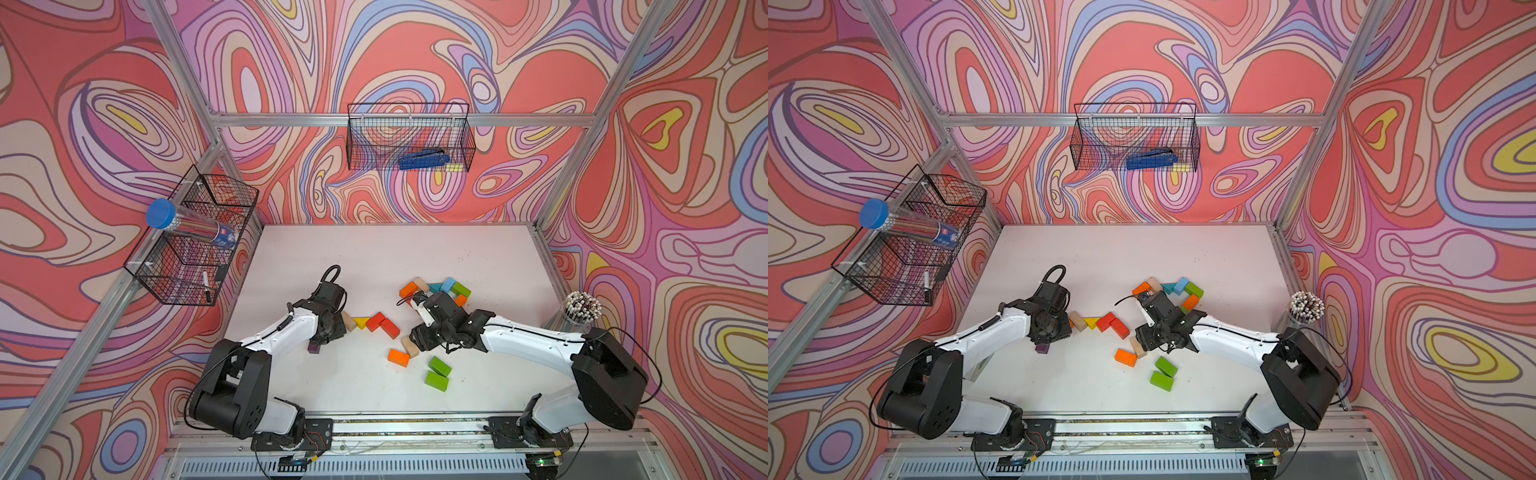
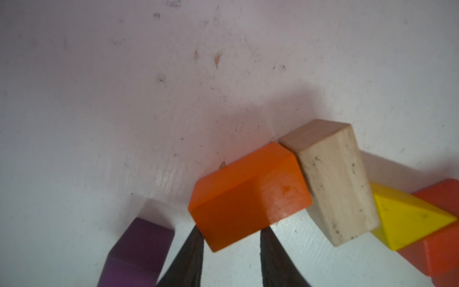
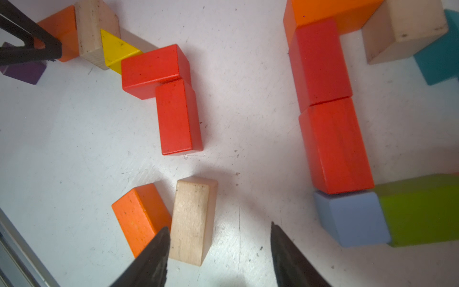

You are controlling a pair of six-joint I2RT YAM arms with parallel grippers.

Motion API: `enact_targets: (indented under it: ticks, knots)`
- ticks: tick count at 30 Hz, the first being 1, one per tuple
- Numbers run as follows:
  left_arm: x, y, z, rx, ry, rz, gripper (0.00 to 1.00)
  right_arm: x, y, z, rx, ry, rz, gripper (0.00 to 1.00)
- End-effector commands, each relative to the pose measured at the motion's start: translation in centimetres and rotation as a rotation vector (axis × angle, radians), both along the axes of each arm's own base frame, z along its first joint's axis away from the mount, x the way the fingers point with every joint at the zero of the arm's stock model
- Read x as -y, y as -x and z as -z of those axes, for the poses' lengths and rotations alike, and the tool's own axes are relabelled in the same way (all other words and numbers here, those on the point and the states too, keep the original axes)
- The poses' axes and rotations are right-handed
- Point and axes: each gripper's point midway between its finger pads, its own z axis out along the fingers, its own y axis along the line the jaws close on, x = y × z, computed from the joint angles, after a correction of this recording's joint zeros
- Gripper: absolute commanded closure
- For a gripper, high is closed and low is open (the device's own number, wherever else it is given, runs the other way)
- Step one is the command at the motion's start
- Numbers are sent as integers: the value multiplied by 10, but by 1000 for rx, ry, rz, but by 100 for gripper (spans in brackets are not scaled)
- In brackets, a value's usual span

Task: Assemble a heart with building blocks
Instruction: Assemble the building block at the center of the board.

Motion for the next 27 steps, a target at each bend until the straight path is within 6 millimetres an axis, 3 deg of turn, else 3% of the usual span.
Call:
enact_targets:
  ticks: [1, 10, 15, 22, 27]
  knots:
    - [0, -9, -5, 20, -1, -3, 60, 2, -4, -5, 18, 4, 3, 35]
    - [1, -7, -6, 19, 8, -5, 60, 2, -2, -9, 10, -11, 12, 35]
    - [-1, 1, -13, 12, 15, -11, 60, 12, 6, -12, -5, -4, 41, 35]
    - [6, 18, -38, 58, 89, 34, 57, 31, 24, -9, -70, 5, 109, 35]
    - [23, 23, -69, 120, 181, 150, 53, 25, 22, -12, -86, -22, 145, 36]
